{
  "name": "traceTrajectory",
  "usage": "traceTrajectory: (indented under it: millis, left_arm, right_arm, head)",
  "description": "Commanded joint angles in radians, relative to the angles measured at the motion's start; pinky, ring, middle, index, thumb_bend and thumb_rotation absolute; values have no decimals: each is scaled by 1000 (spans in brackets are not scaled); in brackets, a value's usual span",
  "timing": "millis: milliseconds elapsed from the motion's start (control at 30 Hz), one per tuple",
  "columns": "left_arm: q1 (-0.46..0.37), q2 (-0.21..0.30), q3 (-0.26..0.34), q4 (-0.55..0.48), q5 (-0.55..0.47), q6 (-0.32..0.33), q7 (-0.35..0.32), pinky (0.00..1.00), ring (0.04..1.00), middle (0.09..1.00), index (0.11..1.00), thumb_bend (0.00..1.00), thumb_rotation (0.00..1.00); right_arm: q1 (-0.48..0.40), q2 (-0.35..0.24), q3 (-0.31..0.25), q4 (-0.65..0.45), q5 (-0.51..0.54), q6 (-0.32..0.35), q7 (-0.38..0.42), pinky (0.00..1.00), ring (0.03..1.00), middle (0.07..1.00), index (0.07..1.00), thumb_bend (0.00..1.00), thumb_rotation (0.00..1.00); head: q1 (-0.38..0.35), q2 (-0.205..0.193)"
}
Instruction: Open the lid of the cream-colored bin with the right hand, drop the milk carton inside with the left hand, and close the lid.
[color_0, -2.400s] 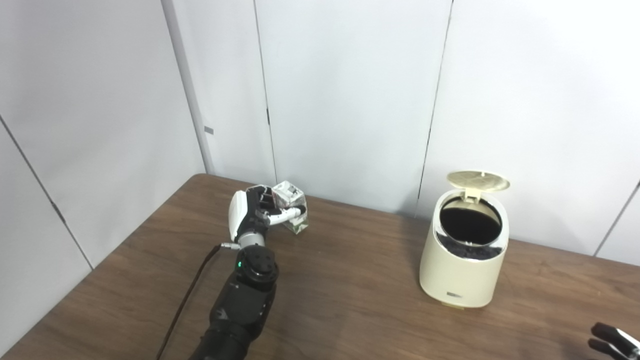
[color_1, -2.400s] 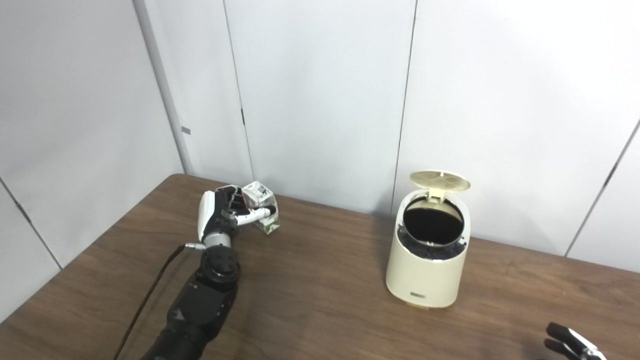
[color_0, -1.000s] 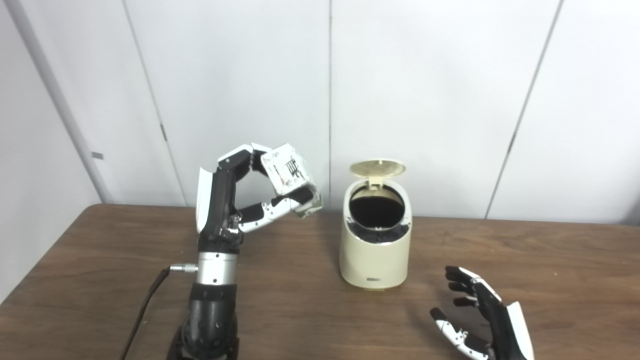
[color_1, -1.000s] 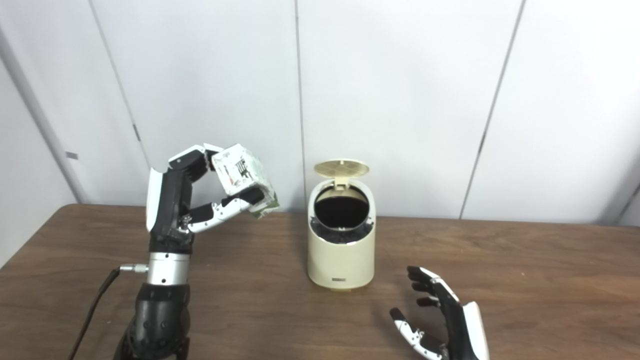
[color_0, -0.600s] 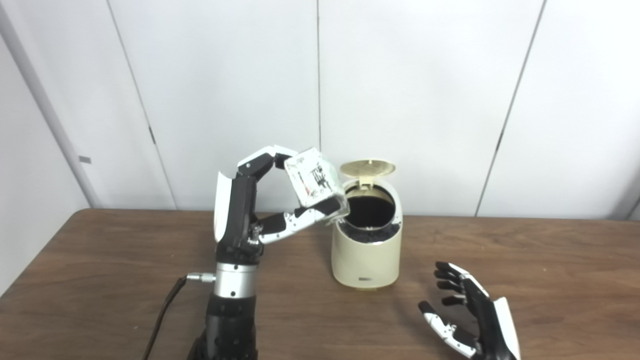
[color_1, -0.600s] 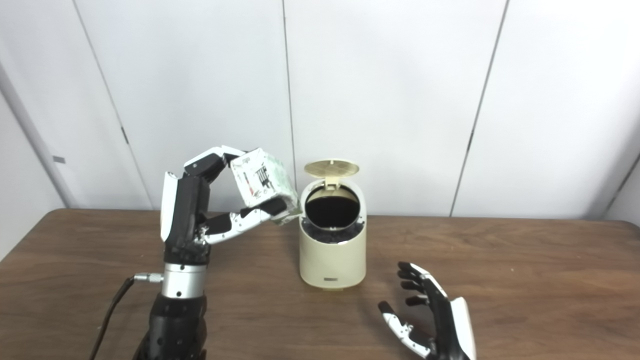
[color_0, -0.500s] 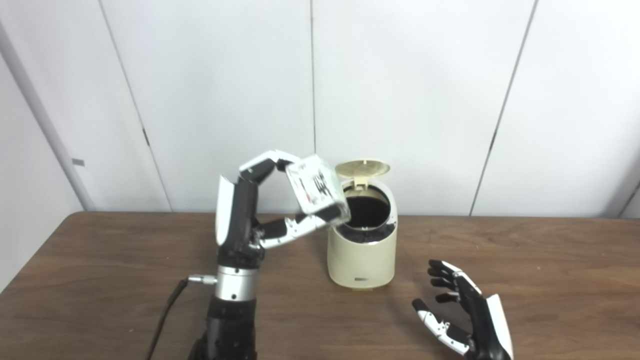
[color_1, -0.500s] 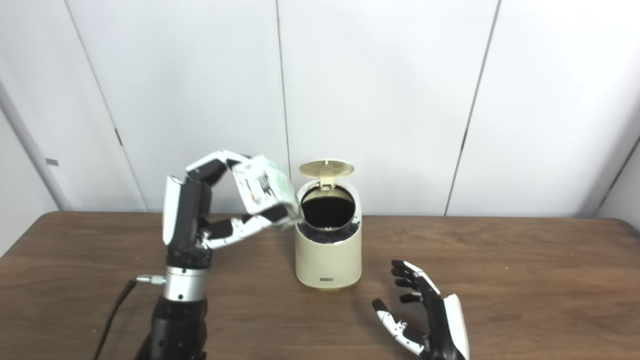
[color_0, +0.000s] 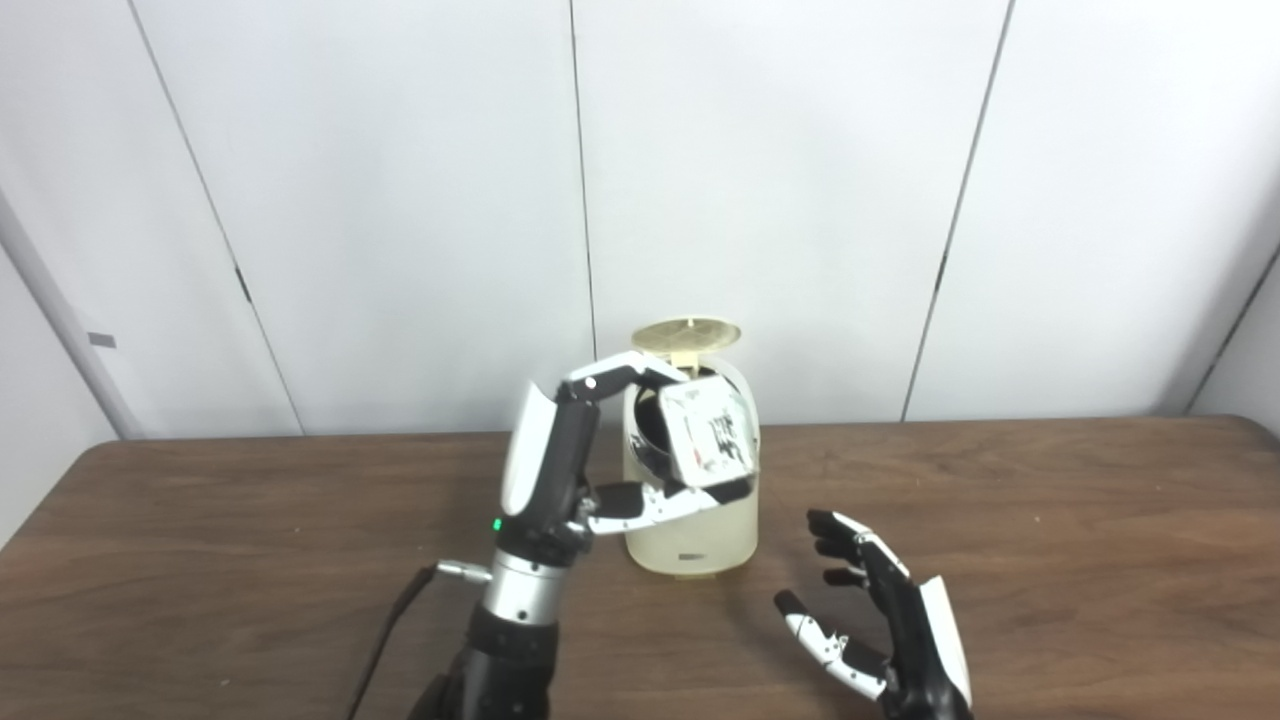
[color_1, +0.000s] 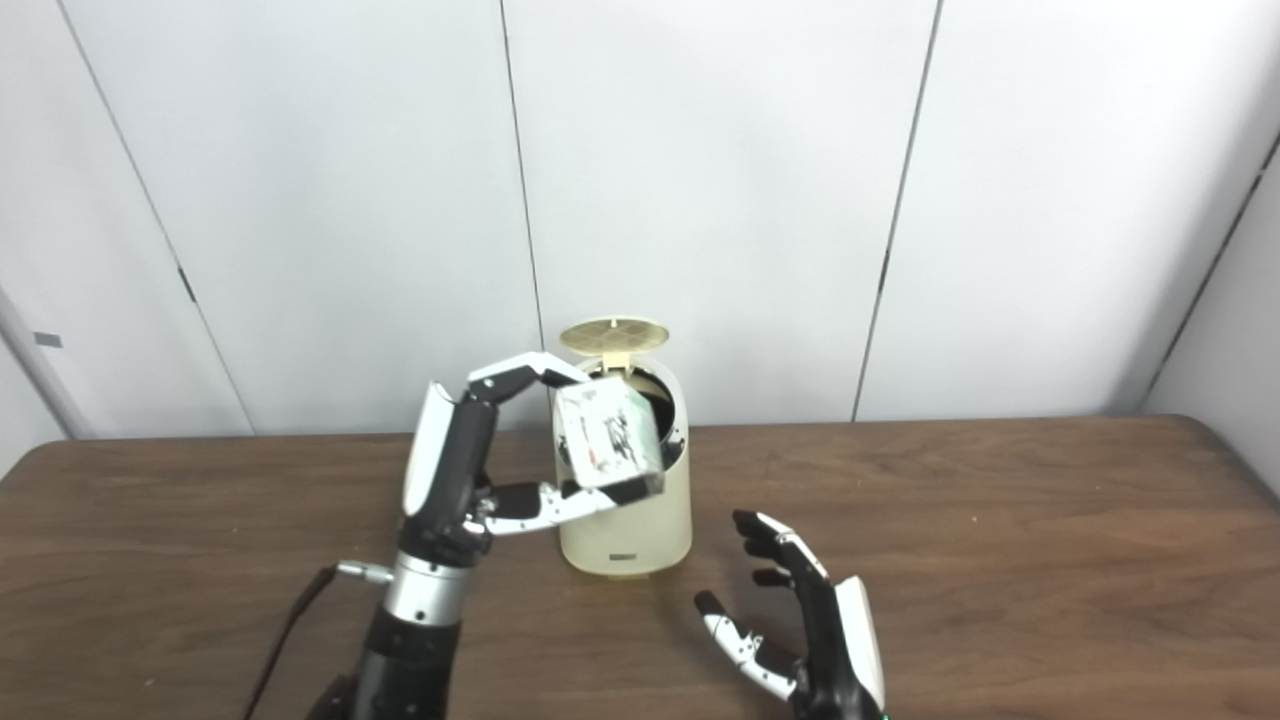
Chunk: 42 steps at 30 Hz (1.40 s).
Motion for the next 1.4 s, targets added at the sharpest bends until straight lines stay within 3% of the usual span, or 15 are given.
traceTrajectory:
  millis: [0, 300, 500, 667, 833, 1133, 1367]
  left_arm:
    - [-82, 32, -42, 6, 31, -31, 128, 569, 472, 498, 457, 504, 0]
    - [-207, 126, -274, 127, 111, -31, 408, 562, 479, 491, 459, 504, 0]
    - [-274, 159, -367, 184, 138, -31, 483, 568, 483, 484, 464, 504, 0]
    - [-292, 147, -363, 222, 140, -31, 524, 567, 482, 480, 468, 504, 0]
    - [-281, 79, -319, 292, 148, -31, 601, 555, 475, 482, 467, 505, 0]
    - [-285, -14, -322, 462, 174, -31, 772, 562, 467, 482, 469, 505, 0]
    - [-295, -38, -348, 531, 164, -31, 822, 567, 462, 482, 472, 505, 0]
  right_arm:
    - [46, 19, 11, 3, -11, -8, -13, 664, 766, 790, 785, 235, 184]
    - [92, 41, 11, -46, -56, 12, -20, 665, 768, 790, 780, 242, 229]
    - [117, 46, 9, -75, -49, 19, -7, 674, 772, 792, 785, 242, 215]
    - [133, 41, 11, -97, -46, 24, 1, 670, 770, 791, 786, 239, 202]
    - [142, 40, 9, -111, -37, 30, 6, 668, 766, 790, 780, 243, 211]
    - [155, 40, 14, -121, -31, 31, 12, 669, 771, 793, 777, 241, 137]
    - [168, 47, 27, -122, -47, 21, 0, 665, 762, 787, 775, 241, 234]
  head:
    - [-10, 3]
    - [-25, 8]
    - [-22, 13]
    - [-22, 17]
    - [-16, 20]
    - [-2, 12]
    - [-4, 6]
